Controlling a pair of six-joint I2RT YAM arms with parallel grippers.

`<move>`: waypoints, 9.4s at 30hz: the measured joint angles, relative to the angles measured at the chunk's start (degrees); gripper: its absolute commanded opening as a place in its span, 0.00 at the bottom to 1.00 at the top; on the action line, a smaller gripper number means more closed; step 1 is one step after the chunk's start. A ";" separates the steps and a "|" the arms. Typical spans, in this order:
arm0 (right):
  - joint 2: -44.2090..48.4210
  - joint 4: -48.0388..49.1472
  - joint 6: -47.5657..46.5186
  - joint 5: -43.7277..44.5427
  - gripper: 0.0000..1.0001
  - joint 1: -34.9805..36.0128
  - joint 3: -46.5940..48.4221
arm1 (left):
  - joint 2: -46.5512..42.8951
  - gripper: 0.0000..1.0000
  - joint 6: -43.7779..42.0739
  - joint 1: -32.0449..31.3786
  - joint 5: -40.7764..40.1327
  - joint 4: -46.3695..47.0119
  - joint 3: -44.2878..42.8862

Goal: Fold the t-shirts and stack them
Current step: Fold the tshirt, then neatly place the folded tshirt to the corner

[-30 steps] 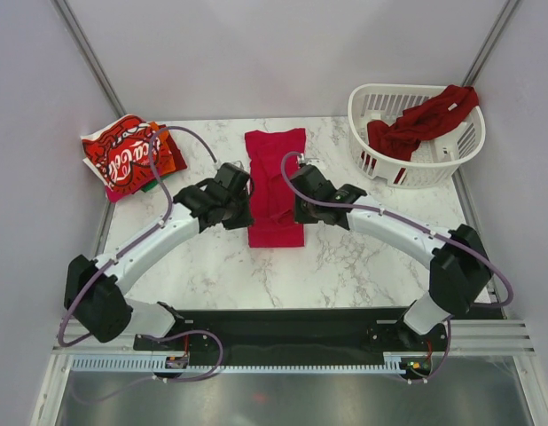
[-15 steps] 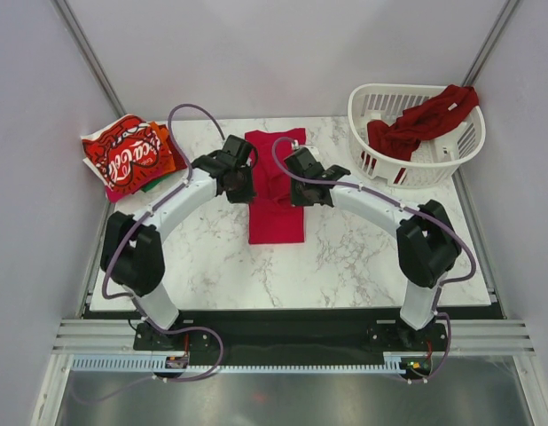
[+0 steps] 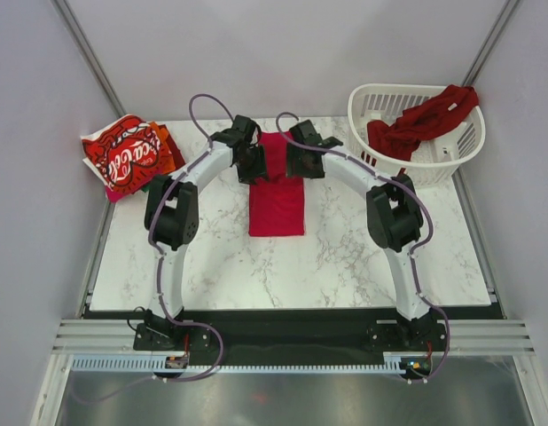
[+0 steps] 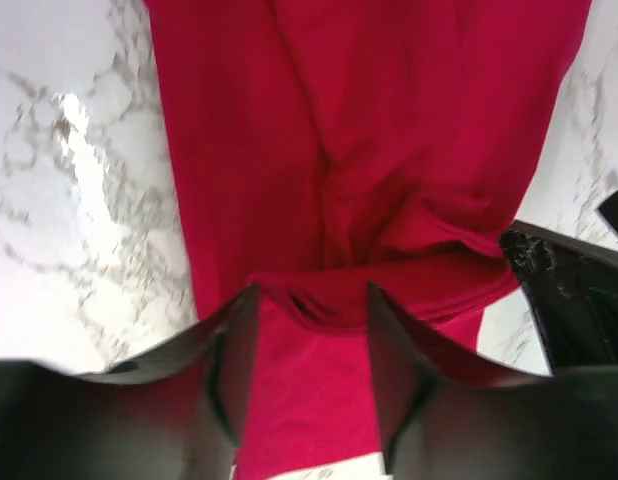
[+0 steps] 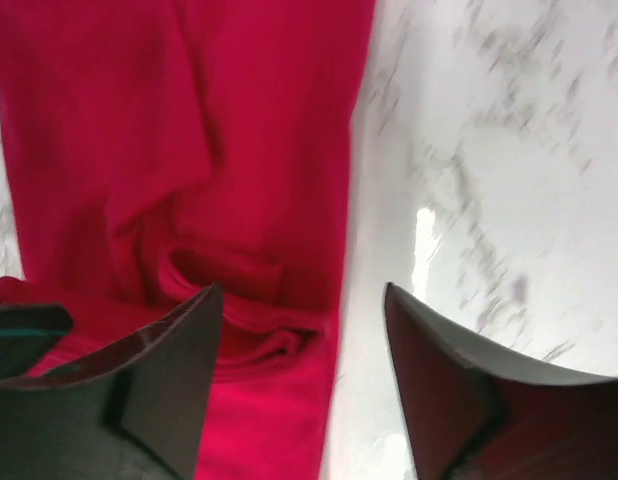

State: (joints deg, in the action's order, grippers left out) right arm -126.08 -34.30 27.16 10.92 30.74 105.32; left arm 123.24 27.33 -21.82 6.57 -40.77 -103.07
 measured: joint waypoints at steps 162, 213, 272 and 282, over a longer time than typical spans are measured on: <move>16.41 40.63 4.24 -46.03 0.25 -1.62 -49.88 | 11.17 0.40 -2.05 2.51 18.99 7.91 -5.97; -9.01 26.99 -6.25 -26.53 0.42 -13.07 -3.52 | -16.79 0.34 6.08 2.82 8.55 21.77 38.49; 37.99 39.10 3.45 -29.16 0.70 -0.85 -67.93 | -6.54 0.72 15.26 16.44 26.56 56.04 38.66; 37.79 39.47 3.04 -29.42 0.70 -0.85 -67.89 | -1.53 0.04 14.60 12.92 26.80 51.60 33.20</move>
State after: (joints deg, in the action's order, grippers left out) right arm -88.29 5.17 30.20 -18.50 29.89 37.43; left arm 121.71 41.93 -8.91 33.36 10.83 -69.87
